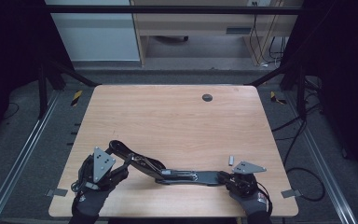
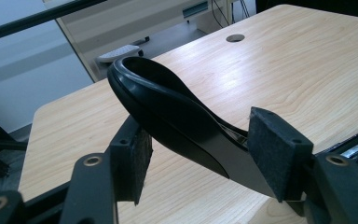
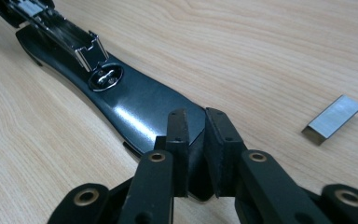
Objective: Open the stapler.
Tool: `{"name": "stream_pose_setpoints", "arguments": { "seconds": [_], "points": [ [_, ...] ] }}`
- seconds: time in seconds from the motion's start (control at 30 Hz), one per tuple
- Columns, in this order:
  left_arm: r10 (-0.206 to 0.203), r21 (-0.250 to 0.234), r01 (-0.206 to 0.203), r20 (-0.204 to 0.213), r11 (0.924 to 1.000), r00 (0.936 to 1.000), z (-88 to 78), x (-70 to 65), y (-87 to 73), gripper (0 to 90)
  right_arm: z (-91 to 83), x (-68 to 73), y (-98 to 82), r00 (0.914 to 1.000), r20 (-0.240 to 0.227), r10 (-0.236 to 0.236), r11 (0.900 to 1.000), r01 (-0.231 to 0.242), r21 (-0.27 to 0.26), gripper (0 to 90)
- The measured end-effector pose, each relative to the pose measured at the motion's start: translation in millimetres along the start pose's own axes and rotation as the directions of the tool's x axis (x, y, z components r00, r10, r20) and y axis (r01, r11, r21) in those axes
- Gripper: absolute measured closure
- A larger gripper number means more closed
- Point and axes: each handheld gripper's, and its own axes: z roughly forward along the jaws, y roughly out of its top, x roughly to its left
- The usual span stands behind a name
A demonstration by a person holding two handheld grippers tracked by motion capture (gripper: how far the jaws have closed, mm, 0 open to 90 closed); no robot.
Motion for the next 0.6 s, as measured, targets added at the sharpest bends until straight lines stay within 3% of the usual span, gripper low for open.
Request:
{"name": "stream_pose_setpoints", "arguments": {
  "seconds": [0.3, 0.6],
  "points": [
    [0.002, -0.007, -0.002, -0.015, 1.0000, 0.9999, -5.3, 1.1, 2.1, 39.3, -3.8, -0.6, 1.3, 0.9994, 0.036, 0.003, 1.000, -0.002, -0.012, 70.3],
    [-0.002, 0.000, 0.002, -0.021, 1.0000, 0.9998, -14.4, 4.9, -3.6, 38.1, -9.2, -4.1, 1.3, 0.9984, 0.047, 0.031, 0.999, -0.030, -0.033, 68.9]
  ]
}}
